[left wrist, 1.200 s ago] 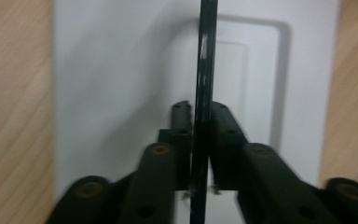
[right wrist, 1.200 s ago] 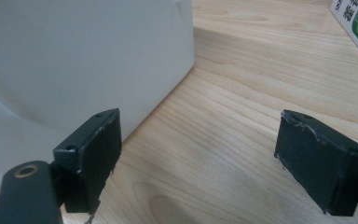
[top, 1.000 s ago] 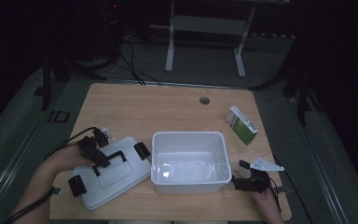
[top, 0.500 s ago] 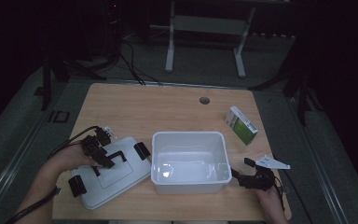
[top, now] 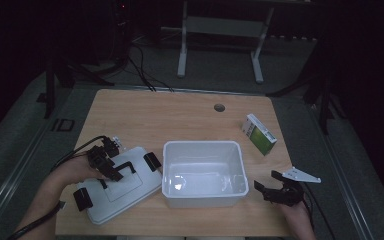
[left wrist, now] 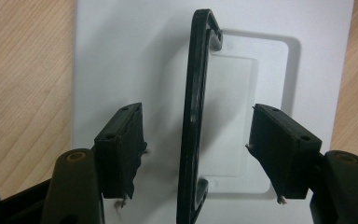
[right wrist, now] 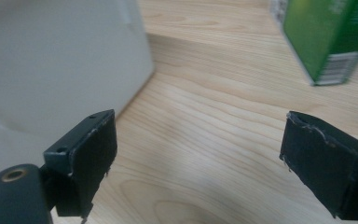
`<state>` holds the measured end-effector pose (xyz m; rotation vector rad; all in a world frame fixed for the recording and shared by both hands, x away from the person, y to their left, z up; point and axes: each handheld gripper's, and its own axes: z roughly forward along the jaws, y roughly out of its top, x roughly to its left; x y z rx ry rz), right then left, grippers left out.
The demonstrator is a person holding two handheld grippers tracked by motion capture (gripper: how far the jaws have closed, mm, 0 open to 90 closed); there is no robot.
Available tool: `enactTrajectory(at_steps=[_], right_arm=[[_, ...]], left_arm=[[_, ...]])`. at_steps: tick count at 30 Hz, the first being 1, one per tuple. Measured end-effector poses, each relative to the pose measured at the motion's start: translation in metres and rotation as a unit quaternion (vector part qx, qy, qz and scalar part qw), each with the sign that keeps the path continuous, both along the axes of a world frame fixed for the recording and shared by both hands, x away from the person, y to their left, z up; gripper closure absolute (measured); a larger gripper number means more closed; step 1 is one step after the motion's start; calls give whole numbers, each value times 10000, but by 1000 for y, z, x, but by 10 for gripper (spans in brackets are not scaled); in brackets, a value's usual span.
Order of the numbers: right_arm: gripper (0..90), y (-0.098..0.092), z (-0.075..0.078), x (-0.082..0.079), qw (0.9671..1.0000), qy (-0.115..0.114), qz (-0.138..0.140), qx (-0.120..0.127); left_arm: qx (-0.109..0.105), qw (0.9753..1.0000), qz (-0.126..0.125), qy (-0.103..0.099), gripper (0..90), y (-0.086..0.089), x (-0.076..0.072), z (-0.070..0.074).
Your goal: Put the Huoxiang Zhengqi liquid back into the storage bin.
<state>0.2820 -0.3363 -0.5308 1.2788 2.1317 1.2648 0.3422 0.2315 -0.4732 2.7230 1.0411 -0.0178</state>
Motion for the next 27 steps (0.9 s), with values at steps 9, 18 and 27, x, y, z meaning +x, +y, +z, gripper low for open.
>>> enactTrajectory(at_steps=[9,18,27], right_arm=[[164,-9,13,3,9996,72,-60,-281],[229,-15,25,20,9991,139,74,-384],[238,-18,49,40,9983,141,90,-564]], left_arm=[[-7,10000,37,16,355,2,-1,2],[-27,10000,13,78,355,3,-2,1],[8,9999,-11,120,356,4,-3,1]])
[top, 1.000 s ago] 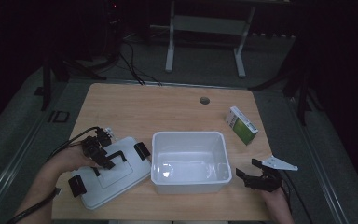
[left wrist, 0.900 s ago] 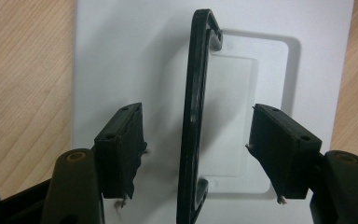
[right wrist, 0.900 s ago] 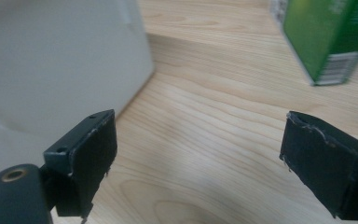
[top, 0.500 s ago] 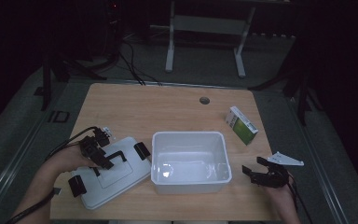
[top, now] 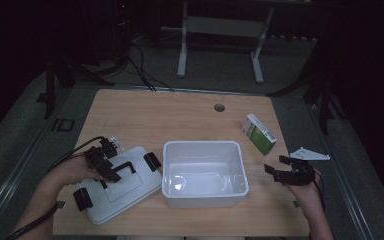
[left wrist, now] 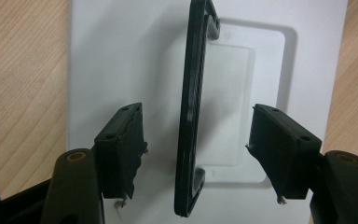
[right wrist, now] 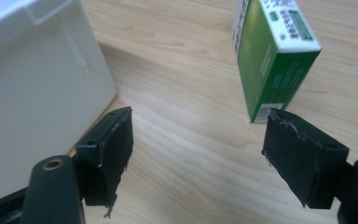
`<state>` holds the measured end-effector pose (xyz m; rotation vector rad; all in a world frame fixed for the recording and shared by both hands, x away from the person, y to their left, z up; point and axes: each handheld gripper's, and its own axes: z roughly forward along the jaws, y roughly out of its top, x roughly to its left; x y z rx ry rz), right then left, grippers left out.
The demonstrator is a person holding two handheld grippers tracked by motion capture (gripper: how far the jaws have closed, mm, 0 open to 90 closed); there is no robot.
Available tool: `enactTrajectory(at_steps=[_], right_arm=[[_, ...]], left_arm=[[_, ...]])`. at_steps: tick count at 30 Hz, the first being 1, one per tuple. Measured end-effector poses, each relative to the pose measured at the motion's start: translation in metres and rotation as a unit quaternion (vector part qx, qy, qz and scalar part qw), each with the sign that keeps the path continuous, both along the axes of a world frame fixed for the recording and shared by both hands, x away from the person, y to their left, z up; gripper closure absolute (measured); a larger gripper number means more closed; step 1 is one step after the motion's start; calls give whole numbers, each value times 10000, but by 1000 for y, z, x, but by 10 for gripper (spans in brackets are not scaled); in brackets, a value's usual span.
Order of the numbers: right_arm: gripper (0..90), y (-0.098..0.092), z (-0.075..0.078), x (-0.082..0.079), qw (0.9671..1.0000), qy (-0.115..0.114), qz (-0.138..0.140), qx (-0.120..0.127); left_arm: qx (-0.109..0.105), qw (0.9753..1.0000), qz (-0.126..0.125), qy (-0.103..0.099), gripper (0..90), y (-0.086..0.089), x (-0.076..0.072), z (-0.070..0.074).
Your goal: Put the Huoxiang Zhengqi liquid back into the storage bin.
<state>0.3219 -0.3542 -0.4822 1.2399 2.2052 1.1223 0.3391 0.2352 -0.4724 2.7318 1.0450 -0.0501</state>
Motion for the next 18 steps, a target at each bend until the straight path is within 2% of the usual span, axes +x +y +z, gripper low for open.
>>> enactTrajectory(at_steps=[7,13,18], right_arm=[[241,-2,15,19,9999,91,39,-119],[213,-3,23,34,9997,173,110,-90],[204,-1,28,48,9993,257,109,-245]], left_arm=[[37,10000,-32,-10,355,0,-1,1],[42,10000,-52,33,356,0,-1,0],[52,10000,-40,55,355,1,-1,-1]])
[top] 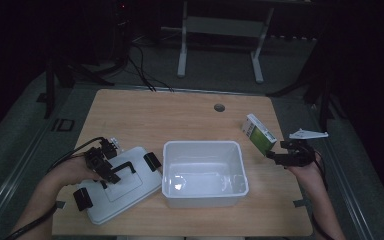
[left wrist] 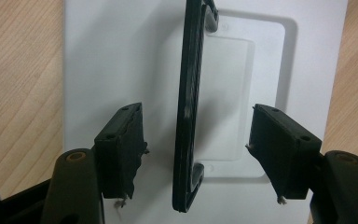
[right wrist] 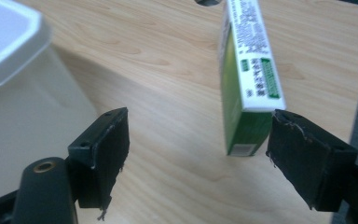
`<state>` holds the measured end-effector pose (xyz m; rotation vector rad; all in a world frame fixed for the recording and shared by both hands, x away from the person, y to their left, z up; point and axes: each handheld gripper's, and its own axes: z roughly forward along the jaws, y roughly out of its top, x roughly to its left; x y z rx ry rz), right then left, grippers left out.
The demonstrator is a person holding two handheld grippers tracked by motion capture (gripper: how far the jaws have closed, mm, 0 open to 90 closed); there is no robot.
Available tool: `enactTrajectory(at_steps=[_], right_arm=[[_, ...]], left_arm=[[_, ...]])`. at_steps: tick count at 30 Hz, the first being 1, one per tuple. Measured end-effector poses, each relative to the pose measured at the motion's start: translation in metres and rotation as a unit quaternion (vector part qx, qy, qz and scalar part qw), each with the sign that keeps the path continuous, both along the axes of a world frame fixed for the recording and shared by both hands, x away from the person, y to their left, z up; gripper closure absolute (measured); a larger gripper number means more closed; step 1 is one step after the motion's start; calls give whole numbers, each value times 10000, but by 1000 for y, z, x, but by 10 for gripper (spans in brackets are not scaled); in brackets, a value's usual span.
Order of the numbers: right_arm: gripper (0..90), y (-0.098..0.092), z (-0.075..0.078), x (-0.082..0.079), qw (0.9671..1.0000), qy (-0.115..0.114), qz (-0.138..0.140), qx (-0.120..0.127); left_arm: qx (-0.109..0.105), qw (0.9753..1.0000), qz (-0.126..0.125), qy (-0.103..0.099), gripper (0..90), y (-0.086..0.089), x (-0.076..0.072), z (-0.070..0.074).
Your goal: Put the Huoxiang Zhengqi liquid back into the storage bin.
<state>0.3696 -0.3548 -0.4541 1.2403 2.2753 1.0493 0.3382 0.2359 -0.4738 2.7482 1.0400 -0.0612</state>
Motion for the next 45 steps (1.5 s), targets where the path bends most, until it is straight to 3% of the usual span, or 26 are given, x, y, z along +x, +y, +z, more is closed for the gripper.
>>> enactTrajectory(at_steps=[14,19,26,33,34,39,42,45], right_arm=[[250,0,15,36,9990,255,37,-363],[262,3,18,54,9971,458,53,-614],[304,6,23,70,9956,573,47,-746],[326,11,24,89,9923,863,120,-886],[340,14,21,95,9899,982,175,-1011],[366,18,17,104,9867,1153,207,-1129],[381,21,13,112,9821,1328,252,-1312],[397,23,12,115,9800,1409,278,-1377]], left_arm=[[-6,10000,-59,65,355,1,-2,0],[11,9999,-95,73,355,-1,-2,-1],[-27,9999,-100,82,355,1,-3,-1],[-39,9998,-115,137,355,3,-4,0],[-37,9999,-109,119,355,3,-4,0],[-54,9997,-188,151,355,3,-5,-1],[-38,9998,-164,146,355,5,-6,-1],[-52,9997,-157,164,355,6,-6,-1]])
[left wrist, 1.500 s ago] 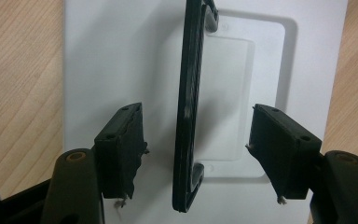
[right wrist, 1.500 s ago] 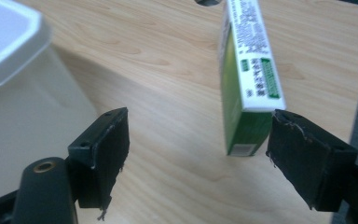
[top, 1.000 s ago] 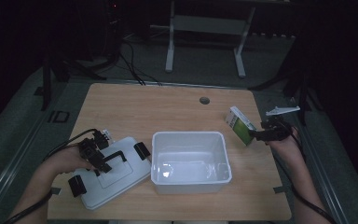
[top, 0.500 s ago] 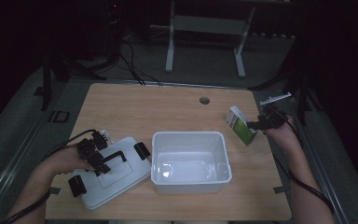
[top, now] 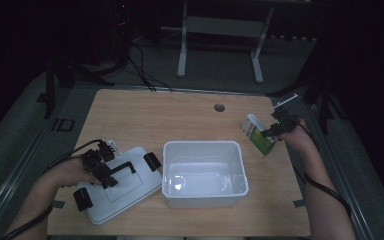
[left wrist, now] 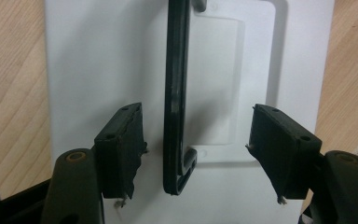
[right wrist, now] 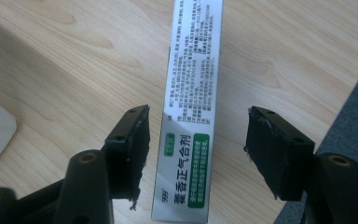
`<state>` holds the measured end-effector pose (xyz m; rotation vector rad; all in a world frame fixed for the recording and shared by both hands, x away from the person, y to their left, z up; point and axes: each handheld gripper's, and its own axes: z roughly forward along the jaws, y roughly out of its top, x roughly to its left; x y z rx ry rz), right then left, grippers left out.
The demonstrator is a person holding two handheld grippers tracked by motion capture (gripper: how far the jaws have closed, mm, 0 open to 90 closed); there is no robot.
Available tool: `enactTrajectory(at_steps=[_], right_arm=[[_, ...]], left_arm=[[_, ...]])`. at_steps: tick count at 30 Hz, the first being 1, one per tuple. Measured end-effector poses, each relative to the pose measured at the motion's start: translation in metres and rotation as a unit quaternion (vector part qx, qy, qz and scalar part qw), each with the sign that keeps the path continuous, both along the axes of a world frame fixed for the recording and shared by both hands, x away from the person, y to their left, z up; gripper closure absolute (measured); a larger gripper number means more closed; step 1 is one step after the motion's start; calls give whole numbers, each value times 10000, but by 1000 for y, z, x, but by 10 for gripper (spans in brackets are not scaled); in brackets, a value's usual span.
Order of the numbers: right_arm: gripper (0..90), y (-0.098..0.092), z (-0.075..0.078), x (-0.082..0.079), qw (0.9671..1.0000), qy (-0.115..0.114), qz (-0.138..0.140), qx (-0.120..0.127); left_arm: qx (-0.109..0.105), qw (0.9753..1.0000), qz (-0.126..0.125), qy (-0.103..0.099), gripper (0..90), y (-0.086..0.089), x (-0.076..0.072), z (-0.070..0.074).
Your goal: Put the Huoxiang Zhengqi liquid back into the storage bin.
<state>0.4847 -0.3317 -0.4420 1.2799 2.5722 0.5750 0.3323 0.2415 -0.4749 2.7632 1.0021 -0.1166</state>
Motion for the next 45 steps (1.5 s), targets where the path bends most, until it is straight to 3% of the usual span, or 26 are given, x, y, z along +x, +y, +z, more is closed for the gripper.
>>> enactTrajectory(at_steps=[9,12,13,23,31,35,39,45], right_arm=[[497,10,-8,15,9982,536,190,-213],[502,11,-9,17,9978,576,215,-254],[505,16,-10,20,9962,765,251,-346],[551,25,-15,27,9898,1143,340,-777],[630,28,-15,27,9874,1217,369,-940],[637,29,-15,24,9876,1170,474,-928],[638,30,-12,20,9858,1220,607,-984],[638,28,-2,10,9866,1062,723,-1001]], left_arm=[[47,10000,-45,20,355,-1,-1,0],[64,10000,-45,24,355,-1,-1,0],[58,10000,-41,42,355,-1,-1,0],[59,10000,-37,68,355,-1,-1,-3],[58,9999,-69,84,355,-3,-1,-4],[65,9999,-65,81,355,-3,-1,-4],[68,9999,-64,69,355,-2,-1,-2],[50,9999,-86,51,355,-5,-1,0]])
